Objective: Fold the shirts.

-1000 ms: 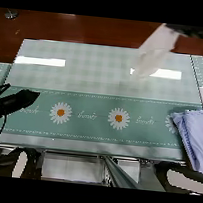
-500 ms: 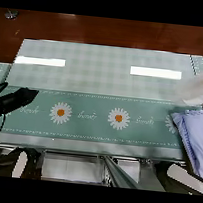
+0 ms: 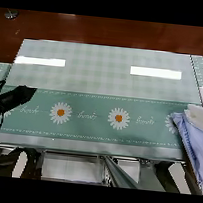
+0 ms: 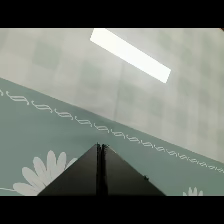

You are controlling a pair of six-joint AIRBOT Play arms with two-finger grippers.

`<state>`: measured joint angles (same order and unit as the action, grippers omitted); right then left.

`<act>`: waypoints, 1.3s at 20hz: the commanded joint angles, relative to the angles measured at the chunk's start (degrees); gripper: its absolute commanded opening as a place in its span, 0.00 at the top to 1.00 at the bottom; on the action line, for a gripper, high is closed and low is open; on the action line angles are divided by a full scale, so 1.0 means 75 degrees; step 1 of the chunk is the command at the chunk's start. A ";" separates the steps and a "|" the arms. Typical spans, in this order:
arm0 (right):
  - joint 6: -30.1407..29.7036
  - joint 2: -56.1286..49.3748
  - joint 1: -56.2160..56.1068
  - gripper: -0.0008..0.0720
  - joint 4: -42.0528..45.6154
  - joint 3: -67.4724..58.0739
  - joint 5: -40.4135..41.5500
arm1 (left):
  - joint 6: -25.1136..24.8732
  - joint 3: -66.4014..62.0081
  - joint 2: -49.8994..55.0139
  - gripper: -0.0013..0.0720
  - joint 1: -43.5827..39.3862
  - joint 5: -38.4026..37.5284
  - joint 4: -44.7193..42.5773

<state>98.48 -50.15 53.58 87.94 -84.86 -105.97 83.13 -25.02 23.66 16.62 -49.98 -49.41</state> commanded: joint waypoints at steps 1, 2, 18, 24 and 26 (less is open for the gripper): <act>-0.0236 0.1035 0.0982 0.96 0.1670 0.1419 -0.0047 | -0.0003 0.0003 0.0003 0.94 0.0000 0.0312 0.0000; -0.0224 0.1268 0.1166 0.96 0.1641 0.1682 0.0015 | 0.0000 0.0003 0.0020 0.94 0.0000 0.0425 0.0000; -0.0874 -0.1105 -0.6834 0.96 -0.2532 0.1539 0.6196 | -0.1090 -0.6662 0.5528 0.94 -0.2649 -0.1309 -0.0149; 0.0638 -0.3710 -0.8810 0.96 0.0851 0.1953 0.5281 | 0.0717 -0.5668 0.6569 0.94 -0.3631 -0.1367 -0.3217; 0.0717 -0.4022 -0.8810 0.96 0.0647 0.1953 0.5333 | 0.0758 -0.5668 0.6717 0.94 -0.3631 -0.1489 -0.3214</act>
<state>101.54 -74.63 -9.17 88.86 -70.81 -65.82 85.41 -67.99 70.94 -9.32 -58.78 -67.96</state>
